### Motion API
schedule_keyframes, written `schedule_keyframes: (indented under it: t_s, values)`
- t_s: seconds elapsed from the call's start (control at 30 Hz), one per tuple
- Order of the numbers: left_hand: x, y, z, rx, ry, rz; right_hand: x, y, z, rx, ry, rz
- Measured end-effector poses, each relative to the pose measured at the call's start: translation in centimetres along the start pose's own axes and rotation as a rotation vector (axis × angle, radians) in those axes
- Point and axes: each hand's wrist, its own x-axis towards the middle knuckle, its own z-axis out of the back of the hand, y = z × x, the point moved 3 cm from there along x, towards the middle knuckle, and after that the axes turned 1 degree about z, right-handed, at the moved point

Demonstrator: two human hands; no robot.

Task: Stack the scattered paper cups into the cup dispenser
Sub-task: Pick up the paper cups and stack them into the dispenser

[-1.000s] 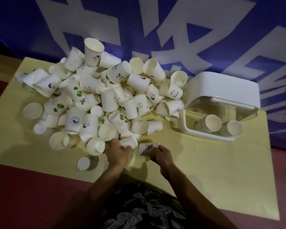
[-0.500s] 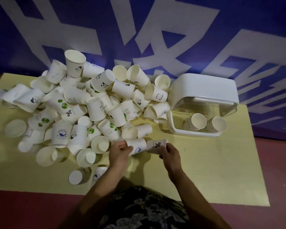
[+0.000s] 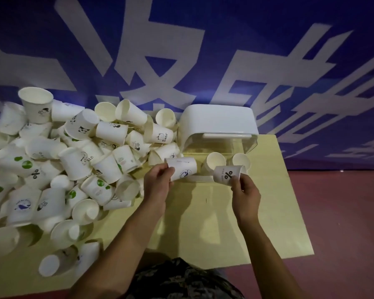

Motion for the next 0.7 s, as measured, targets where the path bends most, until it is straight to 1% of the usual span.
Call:
schedule_keyframes:
  t_s: [0.13,0.23,0.3,0.37,0.43,0.53,0.7]
  values:
    - [0.1,-0.5,-4.7,0.111,0.008,-0.128,3.7,-0.1,3.2,-0.190,-0.028,0.127]
    - [0.1,0.2,-7.8,0.142,0.025,-0.130,6.3,-0.7,4.4,-0.302,0.031,0.257]
    - [0.2,0.7,-9.6,0.209,0.018,-0.182,7.8,-1.2,4.9,-0.371,0.073,0.367]
    - [0.4,1.0,-11.1,0.326,0.016,-0.271,9.2,-1.9,5.2,-0.421,0.097,0.442]
    - [0.7,1.4,-12.4,0.448,0.024,-0.344,10.6,-2.6,5.1,-0.469,0.130,0.466]
    - [1.2,1.9,-14.4,0.644,0.006,-0.408,12.4,-3.7,4.5,-0.549,0.248,0.487]
    - [1.8,1.8,-17.5,0.963,-0.023,-0.527,14.2,-5.3,3.0,-0.777,0.440,0.582]
